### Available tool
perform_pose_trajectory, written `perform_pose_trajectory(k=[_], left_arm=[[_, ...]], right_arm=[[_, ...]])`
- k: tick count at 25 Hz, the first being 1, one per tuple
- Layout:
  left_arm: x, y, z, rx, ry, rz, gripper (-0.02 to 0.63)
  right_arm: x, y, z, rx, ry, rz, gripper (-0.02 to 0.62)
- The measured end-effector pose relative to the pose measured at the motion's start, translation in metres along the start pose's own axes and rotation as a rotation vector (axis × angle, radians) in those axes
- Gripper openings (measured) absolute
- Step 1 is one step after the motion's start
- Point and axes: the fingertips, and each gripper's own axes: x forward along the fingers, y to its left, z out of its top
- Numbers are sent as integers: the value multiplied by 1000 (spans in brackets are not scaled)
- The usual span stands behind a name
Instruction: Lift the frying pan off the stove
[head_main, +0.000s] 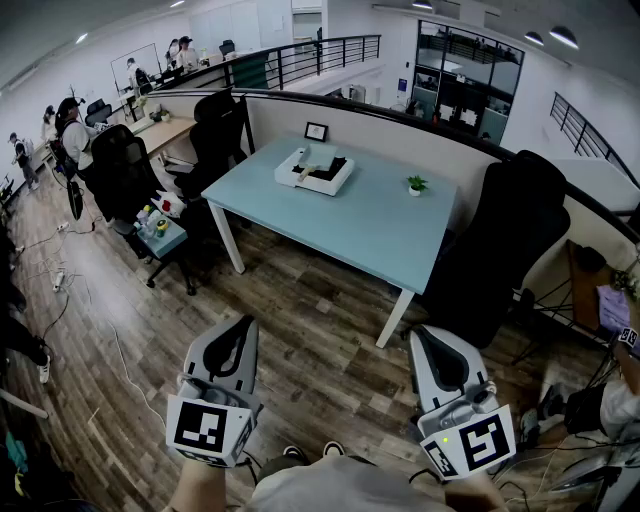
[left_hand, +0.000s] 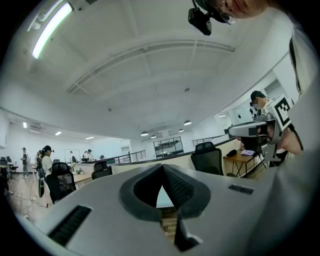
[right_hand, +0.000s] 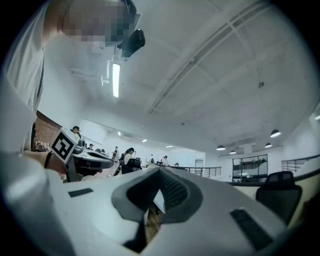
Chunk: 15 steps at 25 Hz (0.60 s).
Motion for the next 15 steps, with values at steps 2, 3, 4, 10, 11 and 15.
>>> perform_pose_trajectory(k=[2, 3, 4, 10, 11, 15], left_arm=[[0, -4, 1, 7, 0, -3, 3], [1, -6, 1, 9, 4, -4, 3], [1, -8, 0, 9, 10, -5, 3], [15, -21, 4, 6, 6, -13, 3], [17, -24, 6, 10, -3, -15, 3], [19, -39, 4, 0, -22, -31, 3]], right_arm=[[-2, -1, -1, 10, -6, 1, 3], [-3, -3, -1, 16, -10, -1, 3], [-4, -5, -1, 22, -16, -4, 3], [-7, -23, -6, 47, -12, -20, 3], [-8, -24, -7, 47, -11, -14, 3], [-14, -30, -16, 57, 1, 1, 3]])
